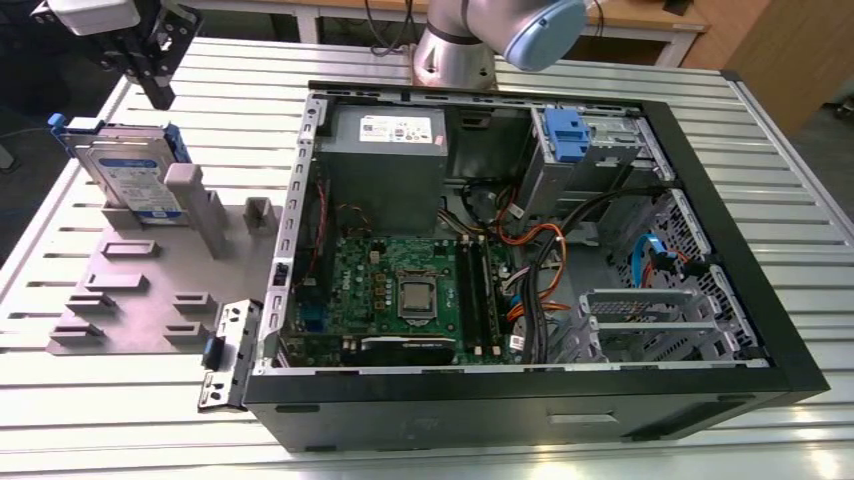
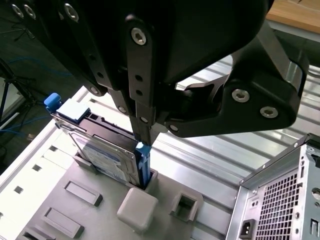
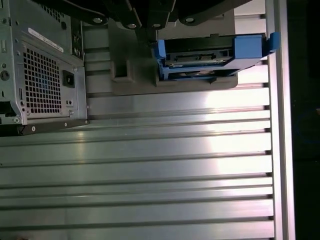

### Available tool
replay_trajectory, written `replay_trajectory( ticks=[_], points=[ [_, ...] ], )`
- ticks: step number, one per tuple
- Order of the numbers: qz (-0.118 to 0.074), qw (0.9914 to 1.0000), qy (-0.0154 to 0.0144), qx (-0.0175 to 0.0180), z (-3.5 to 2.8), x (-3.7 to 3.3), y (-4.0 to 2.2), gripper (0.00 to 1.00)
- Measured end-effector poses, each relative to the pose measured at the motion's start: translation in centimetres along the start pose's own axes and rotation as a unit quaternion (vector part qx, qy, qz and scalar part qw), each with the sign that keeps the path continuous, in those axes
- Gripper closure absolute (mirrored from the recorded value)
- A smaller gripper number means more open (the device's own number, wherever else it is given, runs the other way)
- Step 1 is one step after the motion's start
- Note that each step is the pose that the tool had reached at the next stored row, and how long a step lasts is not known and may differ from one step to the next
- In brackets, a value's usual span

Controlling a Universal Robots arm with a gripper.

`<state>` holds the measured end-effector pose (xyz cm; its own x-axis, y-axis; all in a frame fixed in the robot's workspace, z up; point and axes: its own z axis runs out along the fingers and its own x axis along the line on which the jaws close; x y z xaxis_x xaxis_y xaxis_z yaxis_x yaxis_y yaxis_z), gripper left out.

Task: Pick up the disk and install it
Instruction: 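Reach for the disk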

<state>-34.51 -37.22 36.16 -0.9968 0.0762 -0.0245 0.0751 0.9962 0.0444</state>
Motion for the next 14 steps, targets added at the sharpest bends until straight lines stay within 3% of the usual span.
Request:
replay_trajectory(
  ticks=[14],
  points=[
    [0.000,1.00000,0.0000,0.0000,0.19,0.70,-0.06,0.89]
  ],
)
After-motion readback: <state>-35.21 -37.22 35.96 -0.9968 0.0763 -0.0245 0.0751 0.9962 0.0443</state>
